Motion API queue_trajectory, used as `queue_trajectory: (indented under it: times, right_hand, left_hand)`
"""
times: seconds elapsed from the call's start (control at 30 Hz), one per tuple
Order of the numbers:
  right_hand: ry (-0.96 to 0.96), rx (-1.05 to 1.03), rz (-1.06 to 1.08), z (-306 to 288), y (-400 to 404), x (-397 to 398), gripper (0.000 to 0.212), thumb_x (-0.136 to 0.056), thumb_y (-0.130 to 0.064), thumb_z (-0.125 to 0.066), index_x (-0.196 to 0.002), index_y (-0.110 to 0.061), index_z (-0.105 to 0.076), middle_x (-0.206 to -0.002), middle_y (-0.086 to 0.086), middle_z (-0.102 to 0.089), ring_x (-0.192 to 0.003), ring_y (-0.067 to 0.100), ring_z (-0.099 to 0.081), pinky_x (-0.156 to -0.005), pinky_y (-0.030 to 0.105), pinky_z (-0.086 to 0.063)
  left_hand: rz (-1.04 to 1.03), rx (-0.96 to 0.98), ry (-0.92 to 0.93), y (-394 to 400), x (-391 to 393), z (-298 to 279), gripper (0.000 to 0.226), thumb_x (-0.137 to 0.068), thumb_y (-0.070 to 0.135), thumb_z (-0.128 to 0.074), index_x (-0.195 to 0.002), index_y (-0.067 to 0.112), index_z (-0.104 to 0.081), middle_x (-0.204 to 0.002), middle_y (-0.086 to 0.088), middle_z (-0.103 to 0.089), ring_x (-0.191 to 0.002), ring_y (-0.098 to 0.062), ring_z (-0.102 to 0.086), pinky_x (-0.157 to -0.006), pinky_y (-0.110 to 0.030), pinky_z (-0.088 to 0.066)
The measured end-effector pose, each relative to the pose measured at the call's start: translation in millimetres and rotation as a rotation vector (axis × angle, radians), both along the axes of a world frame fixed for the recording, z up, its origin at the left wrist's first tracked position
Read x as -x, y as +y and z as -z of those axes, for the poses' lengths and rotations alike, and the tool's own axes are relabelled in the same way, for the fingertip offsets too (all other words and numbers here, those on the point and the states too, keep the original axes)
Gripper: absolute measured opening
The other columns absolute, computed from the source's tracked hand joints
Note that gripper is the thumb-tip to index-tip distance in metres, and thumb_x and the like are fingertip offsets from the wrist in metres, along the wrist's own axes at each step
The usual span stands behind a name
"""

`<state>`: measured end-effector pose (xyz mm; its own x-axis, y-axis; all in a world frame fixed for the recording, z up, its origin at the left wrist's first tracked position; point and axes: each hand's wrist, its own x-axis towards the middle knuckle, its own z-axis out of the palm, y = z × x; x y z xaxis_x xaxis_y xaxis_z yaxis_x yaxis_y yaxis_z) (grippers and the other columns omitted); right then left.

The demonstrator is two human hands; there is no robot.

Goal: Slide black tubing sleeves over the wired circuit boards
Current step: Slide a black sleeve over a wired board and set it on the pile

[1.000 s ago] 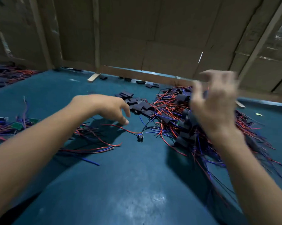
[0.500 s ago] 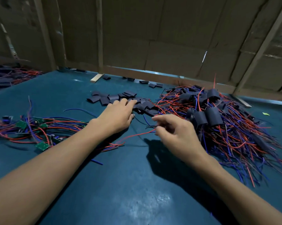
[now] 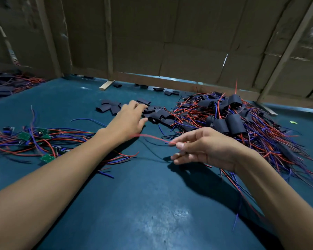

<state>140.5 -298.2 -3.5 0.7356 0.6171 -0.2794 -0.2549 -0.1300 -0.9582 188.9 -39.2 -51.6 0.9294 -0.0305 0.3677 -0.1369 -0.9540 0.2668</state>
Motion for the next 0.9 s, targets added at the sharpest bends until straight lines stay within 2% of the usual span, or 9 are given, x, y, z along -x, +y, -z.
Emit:
queue_trajectory:
  times: [0.13, 0.2, 0.37, 0.47, 0.57, 0.67, 0.77, 0.83, 0.9]
  right_hand:
    - [-0.141, 0.144, -0.1, 1.7, 0.0, 4.5, 0.017, -0.097, 0.004, -0.056, -0.11, 0.012, -0.064, -0.085, 0.029, -0.067, -0.083, 0.032, -0.073, -0.082, 0.039, -0.063]
    - [-0.246, 0.228, -0.185, 0.1, -2.7, 5.4, 0.021, -0.098, -0.003, -0.058, -0.113, 0.01, -0.065, -0.087, 0.029, -0.07, -0.077, 0.027, -0.074, -0.073, 0.033, -0.063]
    - [-0.519, 0.285, -0.191, -5.5, -8.2, 1.8, 0.019, -0.094, -0.019, -0.067, -0.107, -0.009, -0.077, -0.07, 0.008, -0.063, -0.053, 0.01, -0.053, -0.051, 0.017, -0.044]
    - [-0.511, 0.173, -0.089, -5.3, -10.0, -2.2, 0.024, -0.087, -0.023, -0.072, -0.107, -0.011, -0.078, -0.066, 0.0, -0.062, -0.053, 0.006, -0.049, -0.048, 0.014, -0.035]
    - [-0.429, 0.022, 0.039, -4.3, -7.8, -7.1, 0.036, -0.075, -0.025, -0.075, -0.109, -0.01, -0.077, -0.074, -0.002, -0.065, -0.06, 0.011, -0.046, -0.052, 0.016, -0.032]
    - [-0.245, -0.183, 0.137, -2.3, -6.7, -12.0, 0.036, -0.075, -0.016, -0.075, -0.108, -0.003, -0.075, -0.08, 0.003, -0.067, -0.059, 0.01, -0.054, -0.05, 0.018, -0.044]
    - [-0.124, -0.264, 0.161, 0.3, -6.8, -13.1, 0.029, -0.077, -0.011, -0.072, -0.103, 0.003, -0.073, -0.083, 0.011, -0.069, -0.07, 0.019, -0.071, -0.063, 0.025, -0.06]
    - [-0.061, -0.299, 0.163, 2.6, -4.1, -12.2, 0.027, -0.079, -0.009, -0.07, -0.101, 0.006, -0.07, -0.084, 0.014, -0.07, -0.077, 0.028, -0.075, -0.065, 0.028, -0.061]
    - [-0.022, -0.349, 0.179, 4.9, -0.4, -11.0, 0.025, -0.08, -0.005, -0.068, -0.102, 0.007, -0.064, -0.086, 0.013, -0.072, -0.081, 0.034, -0.075, -0.065, 0.033, -0.062]
  left_hand:
    - [-0.028, -0.18, 0.171, -1.8, -14.6, 1.1, 0.058, -0.102, 0.054, -0.041, -0.155, 0.035, -0.027, -0.152, -0.002, -0.033, -0.133, -0.034, -0.031, -0.101, -0.056, -0.041]
    - [0.035, -0.226, 0.196, -5.3, -19.9, -2.1, 0.055, -0.103, 0.054, -0.038, -0.154, 0.042, -0.024, -0.152, 0.001, -0.032, -0.131, -0.031, -0.029, -0.1, -0.056, -0.043]
    - [0.21, -0.418, 0.147, -9.7, -29.9, -23.4, 0.04, -0.101, 0.036, -0.053, -0.141, 0.039, -0.047, -0.143, 0.013, -0.047, -0.117, -0.025, -0.034, -0.094, -0.049, -0.042]
    - [0.281, -0.361, 0.209, -11.8, -33.1, -34.2, 0.025, -0.097, 0.024, -0.061, -0.123, 0.027, -0.062, -0.12, 0.003, -0.064, -0.114, -0.025, -0.048, -0.092, -0.043, -0.044]
    - [0.344, -0.268, 0.24, -13.3, -33.7, -38.1, 0.033, -0.089, 0.023, -0.074, -0.119, 0.014, -0.064, -0.113, -0.008, -0.067, -0.105, -0.028, -0.061, -0.087, -0.035, -0.047]
    - [0.332, -0.226, 0.324, -9.3, -33.0, -42.0, 0.048, -0.085, 0.028, -0.08, -0.128, 0.019, -0.061, -0.109, -0.004, -0.064, -0.082, -0.023, -0.067, -0.077, -0.029, -0.05]
    - [0.329, -0.233, 0.436, 2.2, -34.0, -47.6, 0.057, -0.085, 0.026, -0.08, -0.137, 0.027, -0.058, -0.107, 0.005, -0.059, -0.067, -0.011, -0.071, -0.072, -0.024, -0.048]
    - [0.328, -0.272, 0.522, 8.1, -32.7, -53.2, 0.049, -0.087, 0.022, -0.078, -0.133, 0.029, -0.061, -0.104, 0.013, -0.064, -0.064, -0.008, -0.072, -0.073, -0.023, -0.051]
    - [0.314, -0.354, 0.55, 8.2, -30.4, -58.2, 0.042, -0.087, 0.026, -0.078, -0.127, 0.03, -0.065, -0.093, 0.016, -0.069, -0.073, -0.014, -0.072, -0.079, -0.033, -0.054]
